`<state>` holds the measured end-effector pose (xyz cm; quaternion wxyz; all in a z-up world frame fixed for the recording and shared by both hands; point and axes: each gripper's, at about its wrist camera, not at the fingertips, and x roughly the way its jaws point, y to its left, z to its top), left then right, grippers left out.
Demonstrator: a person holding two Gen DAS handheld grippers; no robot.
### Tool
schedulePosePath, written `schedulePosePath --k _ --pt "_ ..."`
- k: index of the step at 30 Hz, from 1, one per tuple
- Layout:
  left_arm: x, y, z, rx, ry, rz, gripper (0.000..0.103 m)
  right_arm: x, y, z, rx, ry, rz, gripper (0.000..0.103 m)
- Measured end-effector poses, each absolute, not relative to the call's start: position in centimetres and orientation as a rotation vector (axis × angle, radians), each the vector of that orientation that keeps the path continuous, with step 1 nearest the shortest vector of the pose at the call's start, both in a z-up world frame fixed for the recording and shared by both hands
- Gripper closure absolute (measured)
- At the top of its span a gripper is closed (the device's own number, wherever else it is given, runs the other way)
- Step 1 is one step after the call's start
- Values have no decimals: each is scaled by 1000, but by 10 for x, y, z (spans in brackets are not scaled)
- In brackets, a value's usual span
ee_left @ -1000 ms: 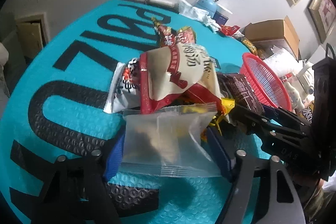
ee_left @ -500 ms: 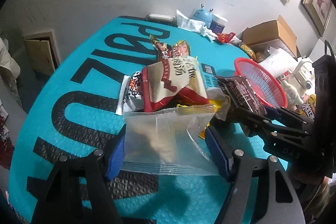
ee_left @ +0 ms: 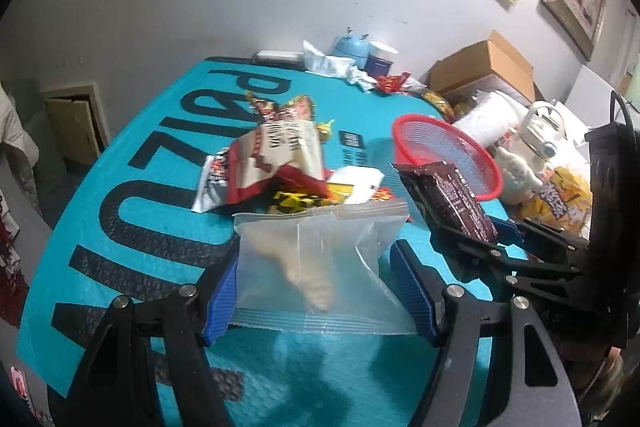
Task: Organize snacks
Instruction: 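Carry both held snacks over the red mesh basket and release them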
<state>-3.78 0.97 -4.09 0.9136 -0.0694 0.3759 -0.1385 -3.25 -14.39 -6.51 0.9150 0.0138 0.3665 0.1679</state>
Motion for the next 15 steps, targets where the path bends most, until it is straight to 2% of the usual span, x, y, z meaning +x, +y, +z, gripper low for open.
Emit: schedulePosePath --k 15 --pt "-52 -46 -27 -102 757 -427 32 -76 -192 -55 86 720 265 53"
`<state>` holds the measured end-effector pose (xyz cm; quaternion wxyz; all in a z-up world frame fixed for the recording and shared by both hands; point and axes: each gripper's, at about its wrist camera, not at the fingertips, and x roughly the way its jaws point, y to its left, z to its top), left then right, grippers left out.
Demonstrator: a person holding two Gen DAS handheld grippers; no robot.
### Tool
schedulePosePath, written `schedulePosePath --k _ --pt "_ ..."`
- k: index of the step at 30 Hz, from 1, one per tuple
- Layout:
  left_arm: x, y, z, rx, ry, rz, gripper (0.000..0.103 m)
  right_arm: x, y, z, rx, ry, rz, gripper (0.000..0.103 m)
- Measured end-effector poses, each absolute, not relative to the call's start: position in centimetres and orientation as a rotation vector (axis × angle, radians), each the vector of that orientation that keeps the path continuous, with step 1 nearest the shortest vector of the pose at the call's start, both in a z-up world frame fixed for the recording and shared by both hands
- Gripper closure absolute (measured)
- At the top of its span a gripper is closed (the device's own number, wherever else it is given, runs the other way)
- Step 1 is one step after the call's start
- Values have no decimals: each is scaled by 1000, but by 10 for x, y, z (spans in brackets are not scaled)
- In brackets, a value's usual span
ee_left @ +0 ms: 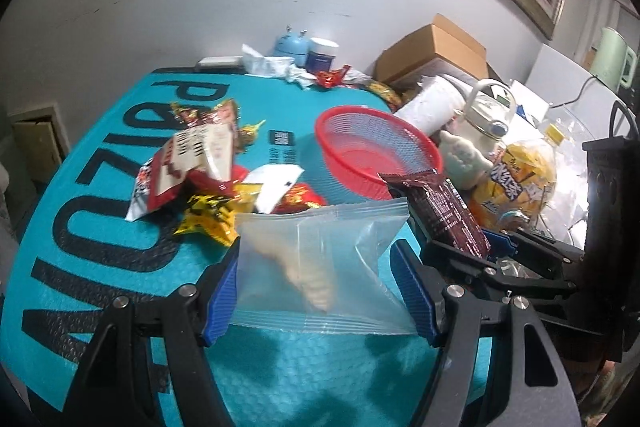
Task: Organize snacks
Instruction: 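Carry both held snacks over the red mesh basket and release them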
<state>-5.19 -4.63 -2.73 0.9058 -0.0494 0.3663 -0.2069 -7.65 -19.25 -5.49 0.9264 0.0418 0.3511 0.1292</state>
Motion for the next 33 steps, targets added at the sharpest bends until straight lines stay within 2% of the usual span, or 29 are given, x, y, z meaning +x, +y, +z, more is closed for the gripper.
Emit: schedulePosePath --k 14,25,33 --pt "-22 -87 11 -13 659 -509 32 -70 -233 -24 85 636 150 53" --pt "36 -114 48 19 581 -551 32 -21 -252 6 59 582 102 53" --pt "85 -132 68 23 537 -576 32 27 -268 7 126 572 71 53"
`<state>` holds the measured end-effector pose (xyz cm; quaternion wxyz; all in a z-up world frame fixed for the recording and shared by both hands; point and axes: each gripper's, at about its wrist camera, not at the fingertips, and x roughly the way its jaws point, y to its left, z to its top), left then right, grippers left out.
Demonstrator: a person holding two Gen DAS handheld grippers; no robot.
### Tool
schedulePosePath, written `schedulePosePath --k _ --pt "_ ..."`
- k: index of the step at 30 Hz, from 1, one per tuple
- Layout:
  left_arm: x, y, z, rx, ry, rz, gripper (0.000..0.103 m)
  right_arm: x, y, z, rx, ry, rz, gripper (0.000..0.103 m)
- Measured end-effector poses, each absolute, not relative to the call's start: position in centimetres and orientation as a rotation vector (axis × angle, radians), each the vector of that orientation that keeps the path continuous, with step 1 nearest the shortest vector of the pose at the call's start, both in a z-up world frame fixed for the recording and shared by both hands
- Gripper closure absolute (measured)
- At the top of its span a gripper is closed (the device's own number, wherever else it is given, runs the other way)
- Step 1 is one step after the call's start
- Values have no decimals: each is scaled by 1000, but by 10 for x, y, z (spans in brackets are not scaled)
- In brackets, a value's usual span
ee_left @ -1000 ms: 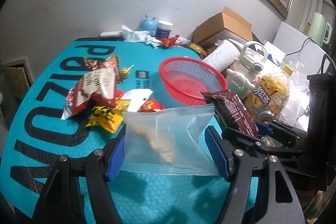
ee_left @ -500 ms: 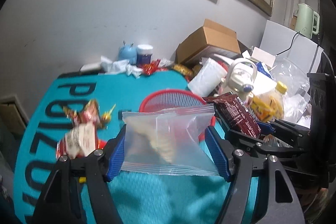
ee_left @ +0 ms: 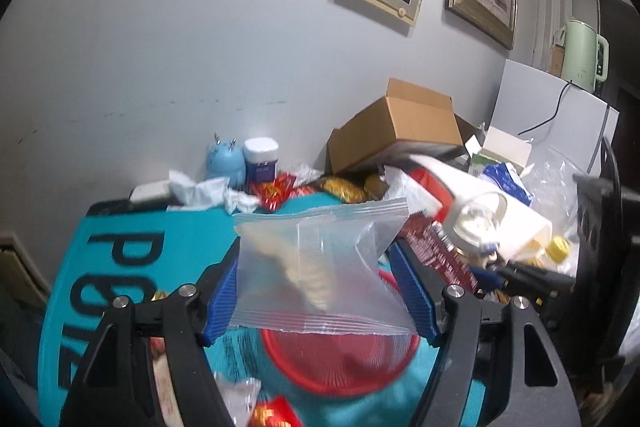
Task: Organize snacks
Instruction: 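Carry both held snacks over the red mesh basket and release them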
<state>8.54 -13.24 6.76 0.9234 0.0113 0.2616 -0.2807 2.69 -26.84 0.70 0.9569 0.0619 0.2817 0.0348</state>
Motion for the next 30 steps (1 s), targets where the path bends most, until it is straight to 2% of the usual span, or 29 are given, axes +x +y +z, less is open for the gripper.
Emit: schedulePosePath --k 8,18,30 --pt "125 -156 53 -28 583 -596 32 55 -272 1 128 548 4 53" --pt "163 -156 2 -23 704 -548 32 83 -273 -30 124 635 -48 53" --pt "173 -171 -25 54 771 -508 32 91 -276 -49 135 709 -79 53"
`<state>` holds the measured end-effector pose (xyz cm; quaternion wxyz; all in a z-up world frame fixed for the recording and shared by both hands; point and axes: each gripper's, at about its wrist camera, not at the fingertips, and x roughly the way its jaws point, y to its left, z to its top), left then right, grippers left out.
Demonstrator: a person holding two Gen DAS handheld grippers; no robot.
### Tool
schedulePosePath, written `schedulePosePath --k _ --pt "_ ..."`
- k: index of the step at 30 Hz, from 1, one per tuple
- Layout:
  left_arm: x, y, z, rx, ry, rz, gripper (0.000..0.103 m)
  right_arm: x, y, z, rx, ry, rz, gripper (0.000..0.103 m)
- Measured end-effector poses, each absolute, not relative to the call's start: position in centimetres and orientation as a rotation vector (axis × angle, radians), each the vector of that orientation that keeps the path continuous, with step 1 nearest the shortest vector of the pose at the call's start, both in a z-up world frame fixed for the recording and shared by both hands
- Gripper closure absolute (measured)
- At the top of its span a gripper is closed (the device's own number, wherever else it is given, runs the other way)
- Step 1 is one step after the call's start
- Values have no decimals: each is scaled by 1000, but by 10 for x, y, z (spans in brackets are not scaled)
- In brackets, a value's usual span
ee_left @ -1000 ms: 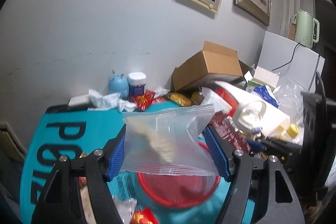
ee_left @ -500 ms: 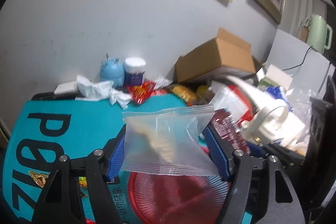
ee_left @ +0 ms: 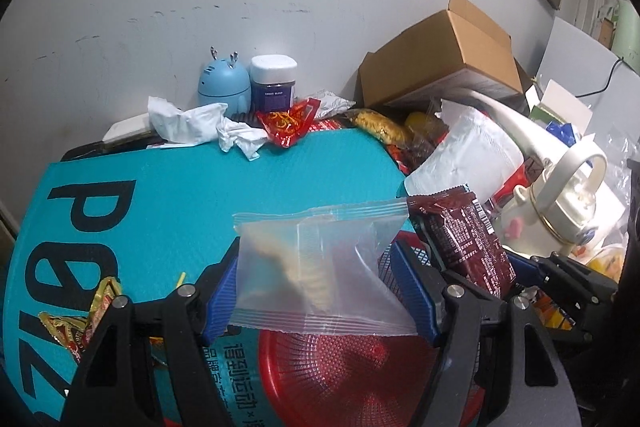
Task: Organize snacks
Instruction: 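Carry both held snacks over the red mesh basket and release them, then withdraw both open tools from the basket toward the snack pile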
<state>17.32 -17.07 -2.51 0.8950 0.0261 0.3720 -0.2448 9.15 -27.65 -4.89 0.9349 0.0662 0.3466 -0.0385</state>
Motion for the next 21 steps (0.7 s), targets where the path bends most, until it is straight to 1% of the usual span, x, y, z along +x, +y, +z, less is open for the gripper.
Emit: schedulePosePath --k 6,9,11,21 --pt "171 -179 -27 115 776 -490 32 90 -277 -49 138 715 -97 52" --pt "173 -181 -30 120 797 -485 29 86 -278 -46 125 706 -126 41" --pt "174 -181 -31 116 809 -478 24 85 -278 -46 117 706 -137 41" --pt "163 -176 -17 113 790 -466 24 75 -276 -35 119 688 -133 41"
